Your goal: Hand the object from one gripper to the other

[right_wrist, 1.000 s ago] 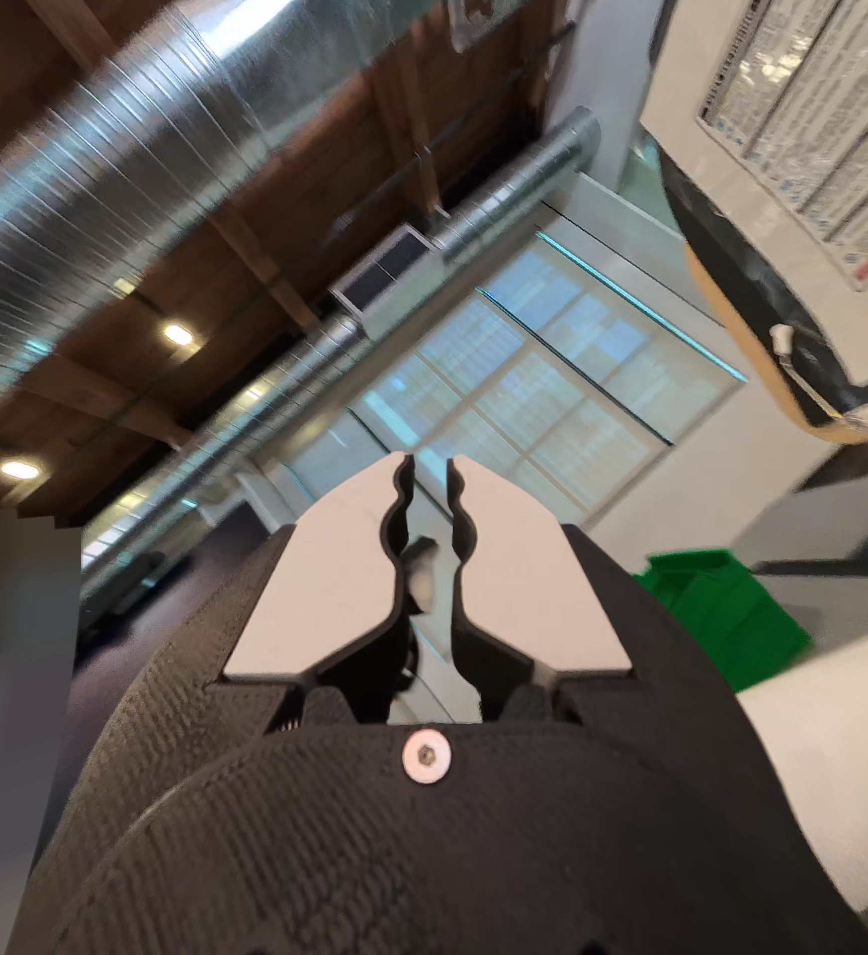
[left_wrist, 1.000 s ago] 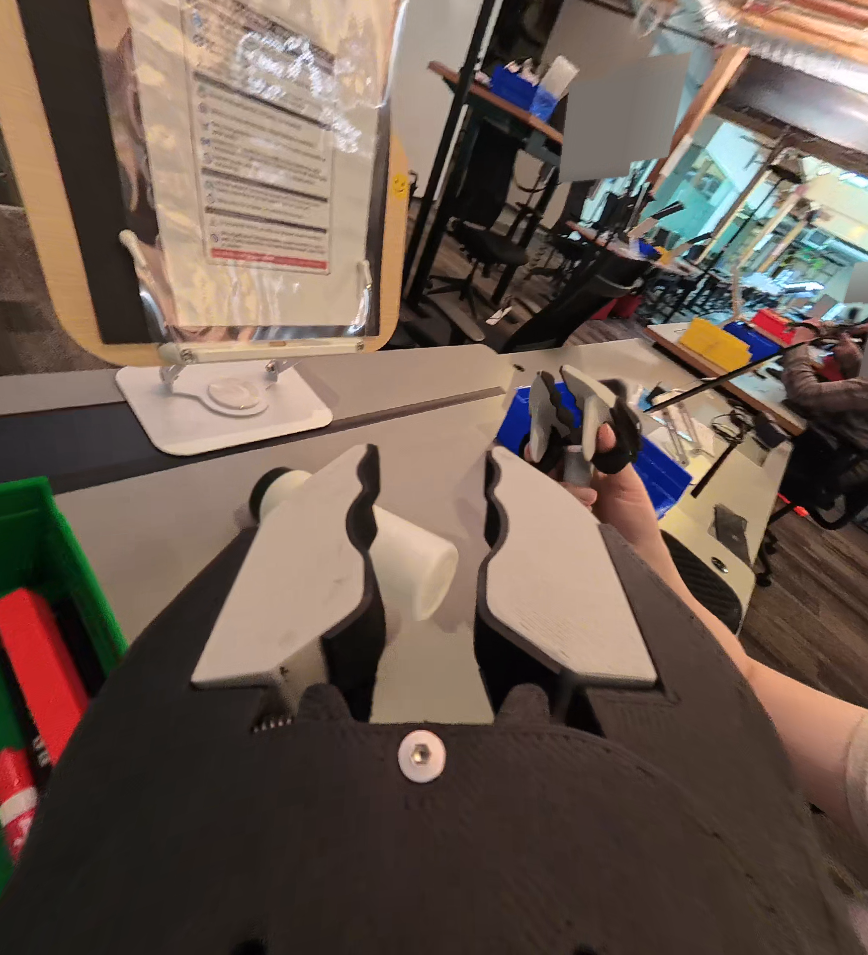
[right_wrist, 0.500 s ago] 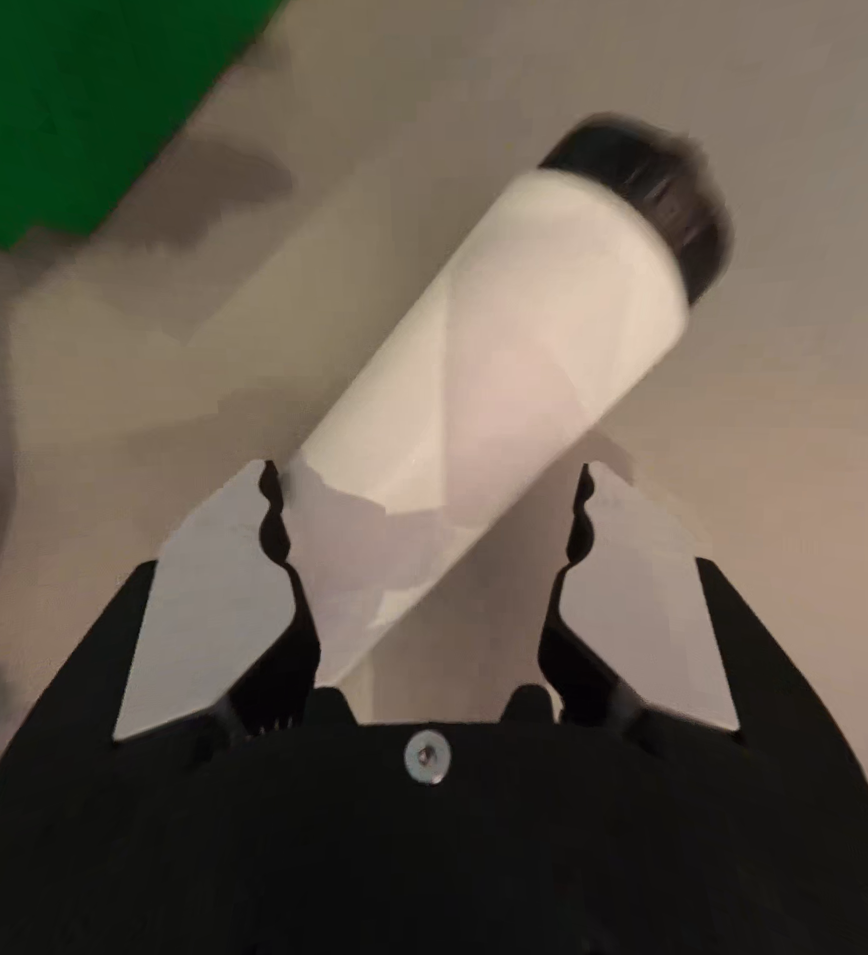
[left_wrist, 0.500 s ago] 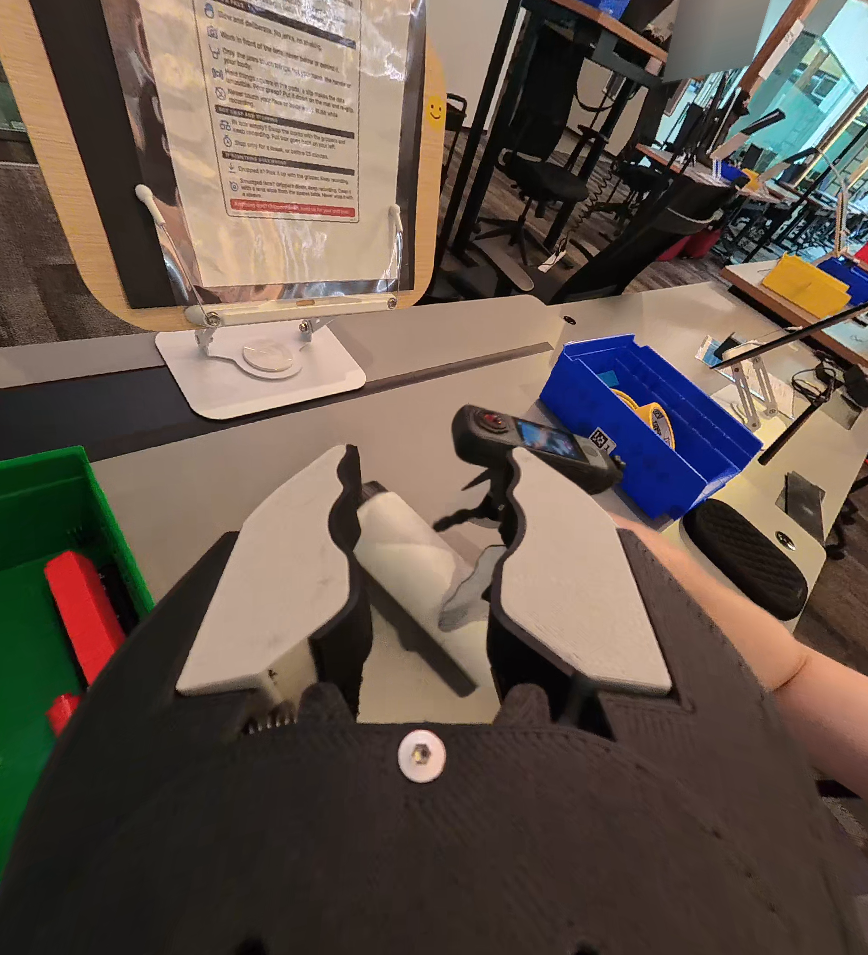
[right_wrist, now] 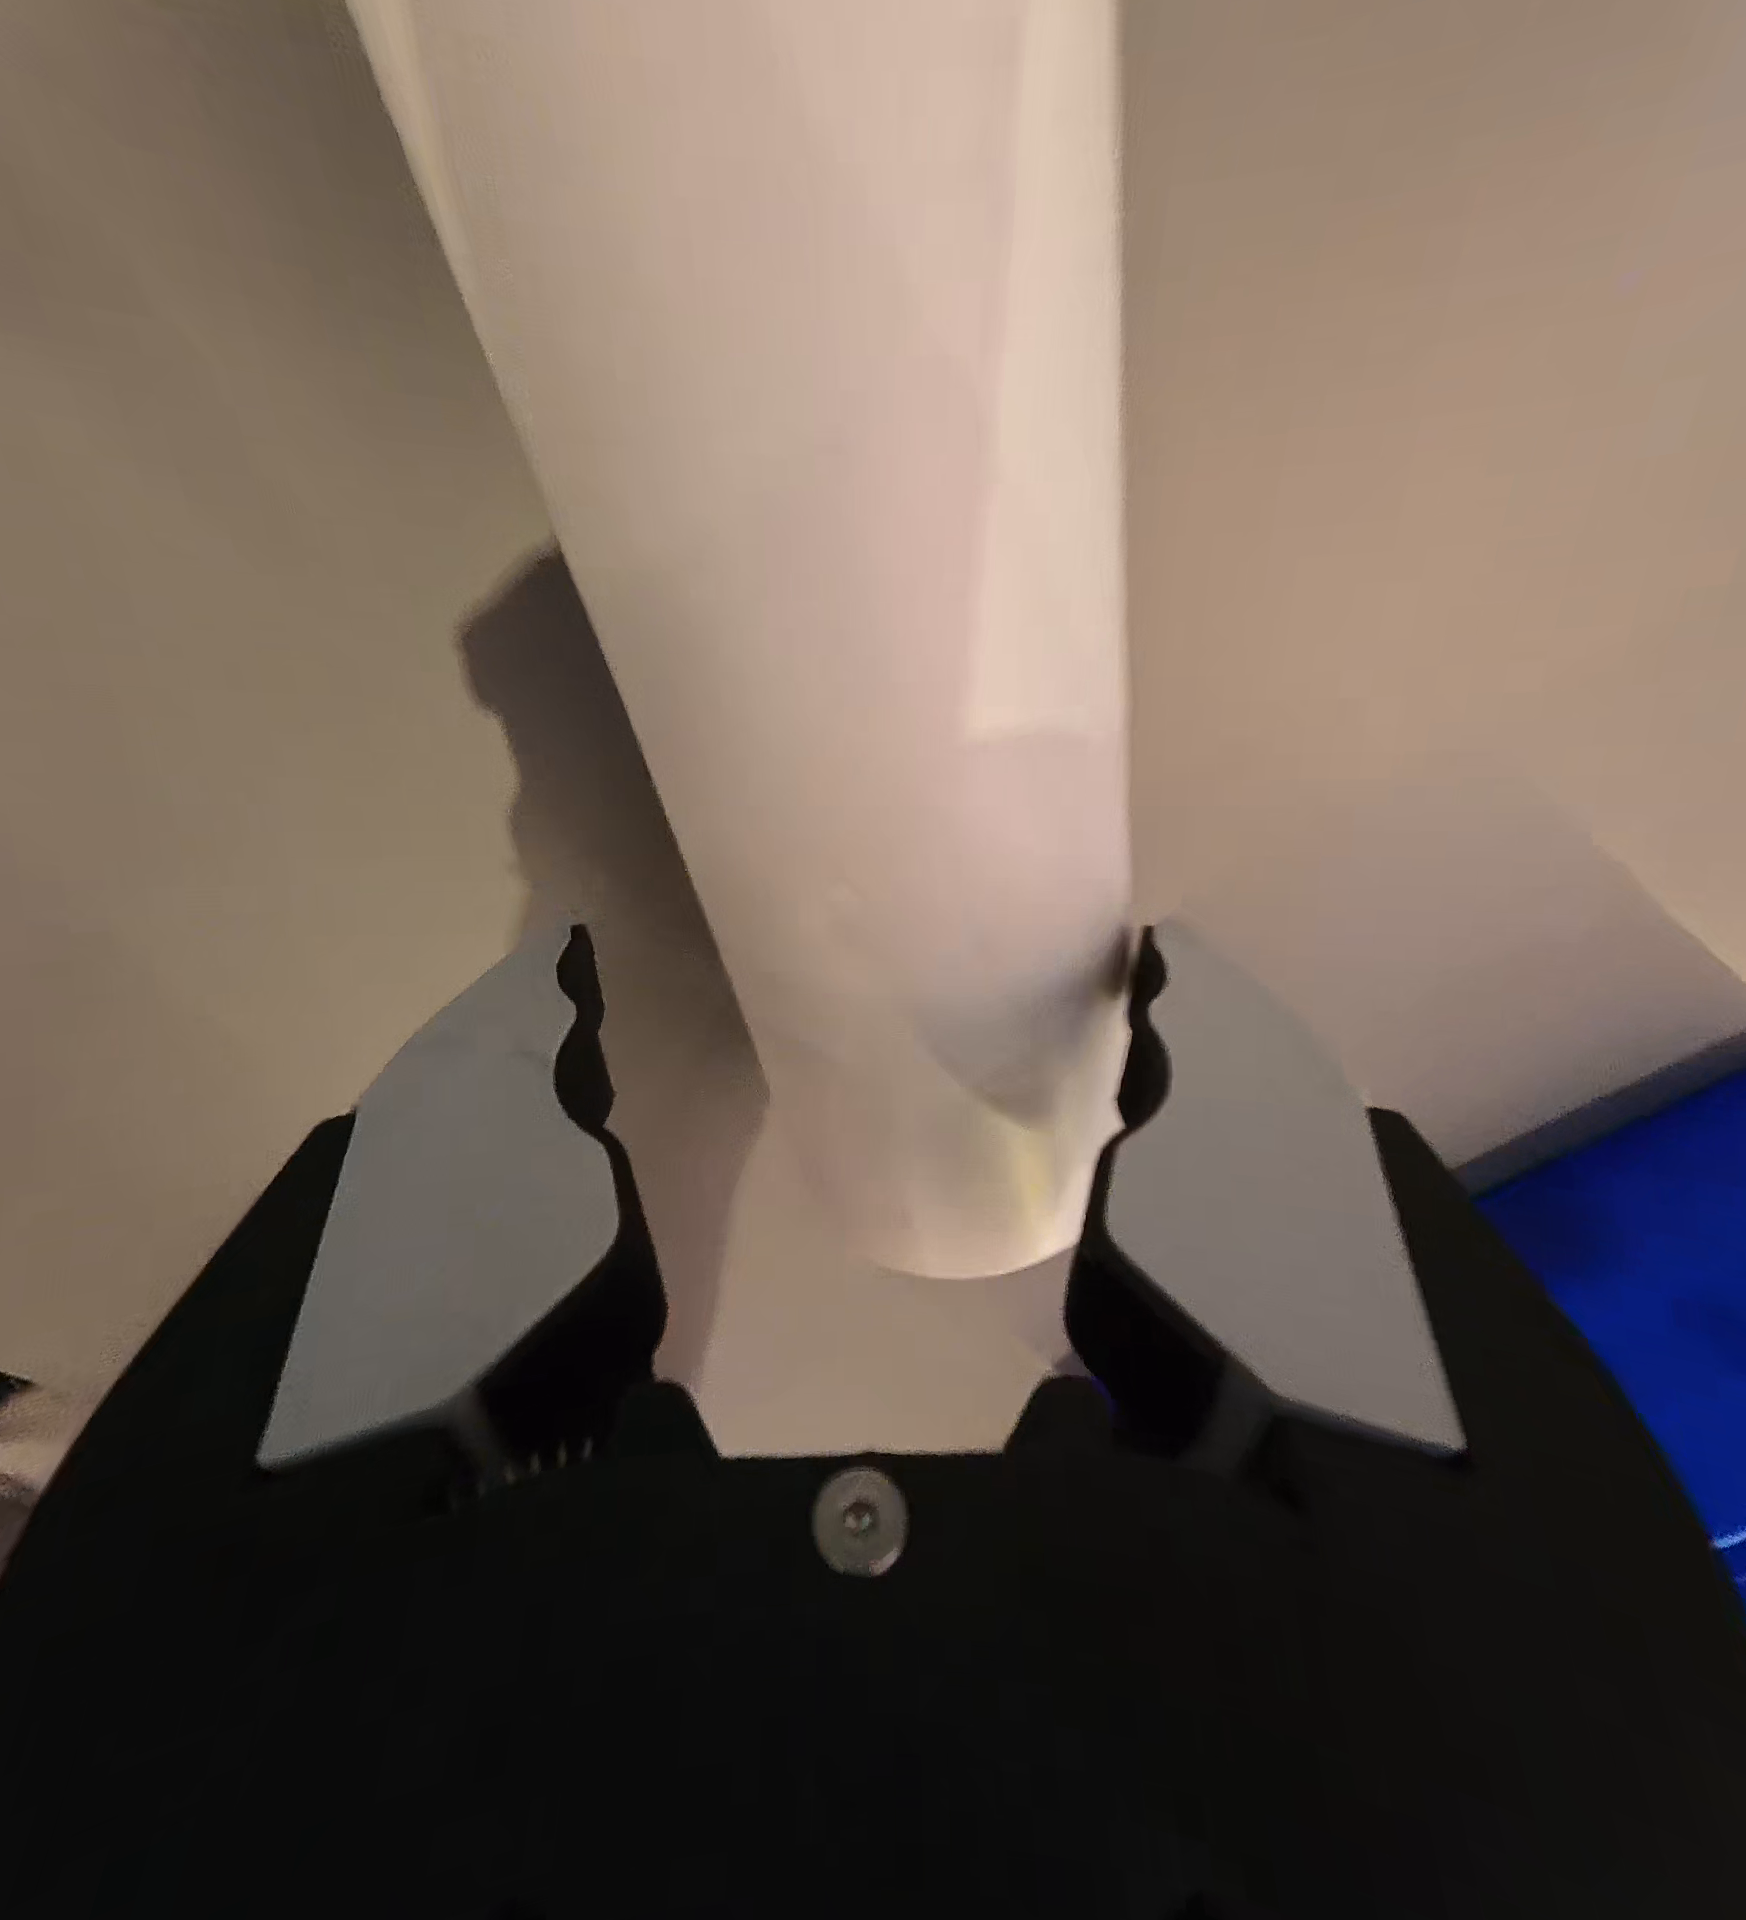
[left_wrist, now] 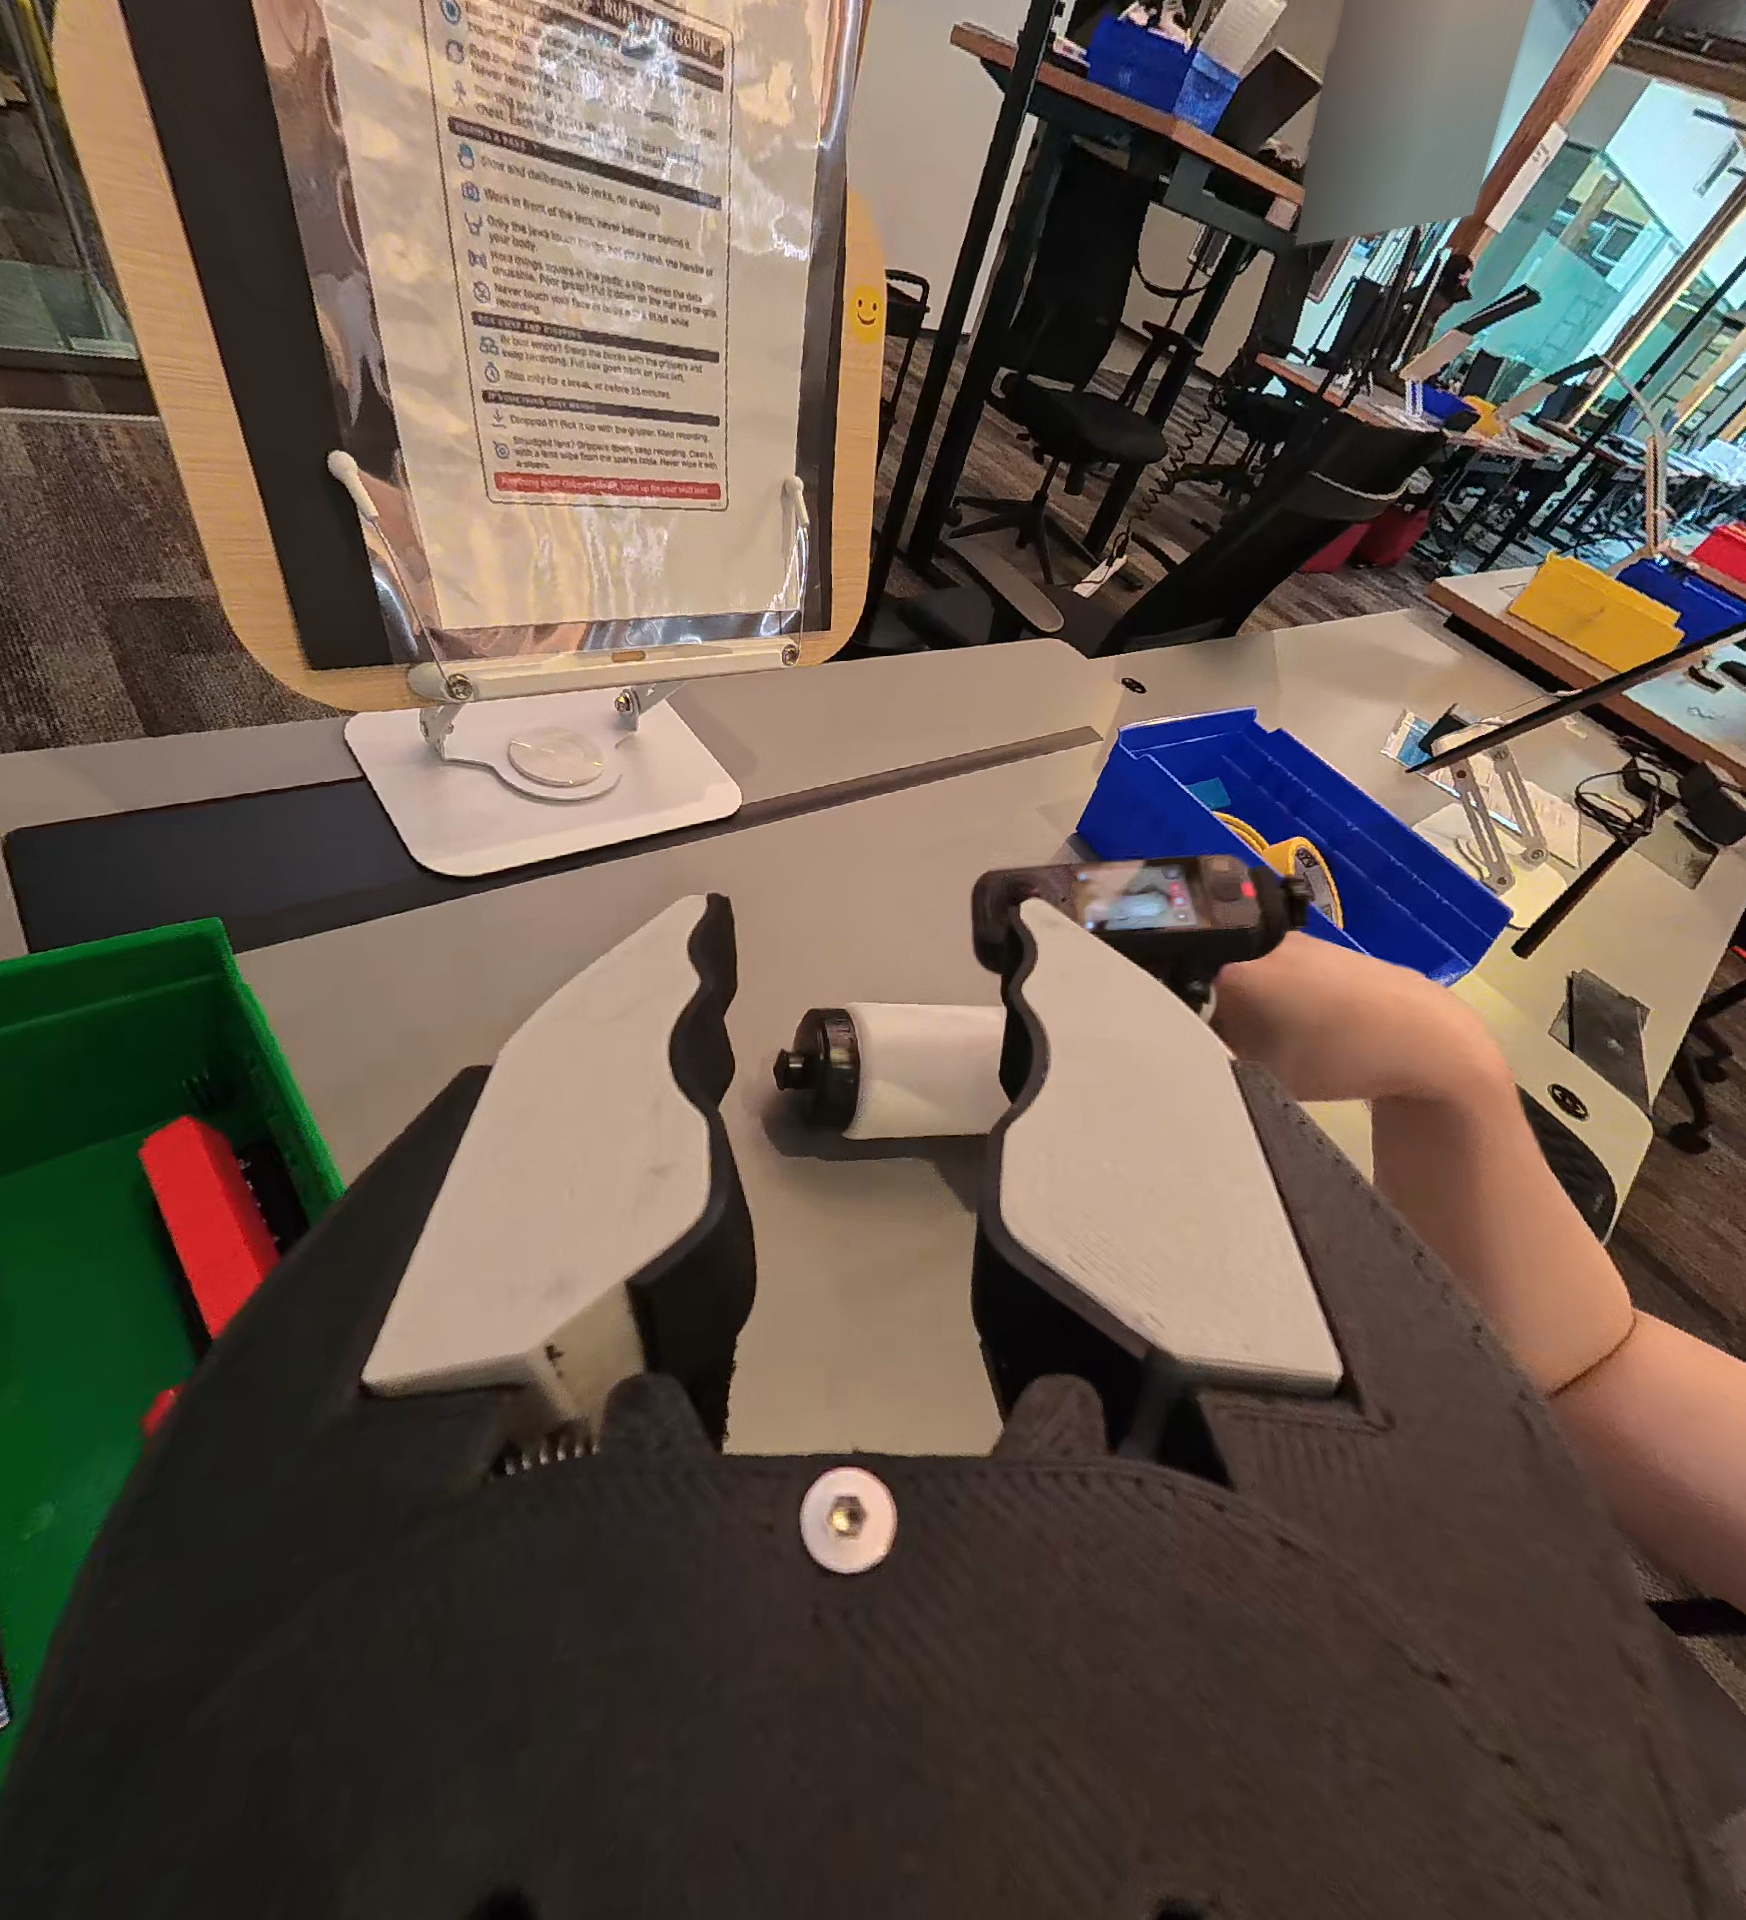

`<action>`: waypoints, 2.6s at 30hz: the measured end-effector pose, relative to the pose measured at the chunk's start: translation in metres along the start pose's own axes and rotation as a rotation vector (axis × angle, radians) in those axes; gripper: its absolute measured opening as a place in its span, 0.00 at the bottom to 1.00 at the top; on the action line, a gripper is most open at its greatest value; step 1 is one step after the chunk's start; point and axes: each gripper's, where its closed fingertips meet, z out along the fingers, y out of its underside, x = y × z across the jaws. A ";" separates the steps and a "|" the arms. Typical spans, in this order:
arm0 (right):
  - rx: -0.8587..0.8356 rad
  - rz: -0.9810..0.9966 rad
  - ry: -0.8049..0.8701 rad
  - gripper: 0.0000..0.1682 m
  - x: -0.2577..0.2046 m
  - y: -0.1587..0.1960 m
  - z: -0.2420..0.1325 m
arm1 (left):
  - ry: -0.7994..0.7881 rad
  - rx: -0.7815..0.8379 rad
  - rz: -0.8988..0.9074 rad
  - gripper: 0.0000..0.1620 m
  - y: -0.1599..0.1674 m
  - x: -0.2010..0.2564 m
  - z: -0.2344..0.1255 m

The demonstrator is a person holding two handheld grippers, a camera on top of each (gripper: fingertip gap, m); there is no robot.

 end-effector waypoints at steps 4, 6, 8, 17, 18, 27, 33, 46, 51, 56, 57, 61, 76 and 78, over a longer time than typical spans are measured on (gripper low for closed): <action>-0.160 -0.062 -0.050 0.62 0.014 0.014 0.035 | 0.018 0.001 -0.021 0.30 0.000 -0.001 0.003; -0.064 -0.075 -0.075 0.62 0.019 -0.003 0.034 | 0.025 0.015 -0.033 0.30 -0.002 -0.002 0.003; 0.052 -0.117 -0.067 0.61 0.024 -0.020 0.025 | 0.031 0.042 -0.037 0.30 -0.006 -0.002 0.002; 0.493 -0.142 -0.038 0.60 0.027 -0.072 -0.039 | 0.057 0.087 -0.062 0.30 -0.012 -0.001 0.000; 0.551 -0.145 -0.041 0.60 0.027 -0.077 -0.049 | 0.058 0.088 -0.061 0.30 -0.012 0.000 0.000; 1.325 -0.150 -0.182 0.60 -0.002 -0.095 -0.206 | 0.316 0.264 -0.031 0.52 -0.036 0.033 0.013; 1.586 -0.265 -0.473 0.60 -0.049 -0.078 -0.263 | 0.549 0.376 0.159 0.72 -0.032 0.095 0.039; 1.529 -0.543 -0.427 0.60 -0.094 -0.079 -0.245 | 0.647 0.292 0.484 0.63 0.010 0.166 0.071; 1.563 -0.467 -0.237 0.60 -0.053 -0.067 -0.249 | 0.337 0.339 0.672 0.62 -0.003 0.135 0.077; 1.621 -0.311 0.090 0.60 -0.018 -0.045 -0.282 | -0.162 0.404 0.908 0.62 -0.027 0.081 0.073; 1.645 -0.305 0.127 0.60 -0.023 -0.041 -0.293 | -0.226 0.422 0.946 0.62 -0.030 0.077 0.072; 1.732 -0.321 0.251 0.60 -0.060 -0.030 -0.323 | -0.343 0.473 1.070 0.62 -0.031 0.081 0.077; 1.817 -0.216 0.052 0.46 -0.060 -0.032 -0.326 | -0.332 0.384 1.253 0.62 -0.005 0.104 0.105; 1.831 -0.187 -0.024 0.46 -0.055 -0.032 -0.326 | -0.315 0.385 1.233 0.63 -0.003 0.104 0.107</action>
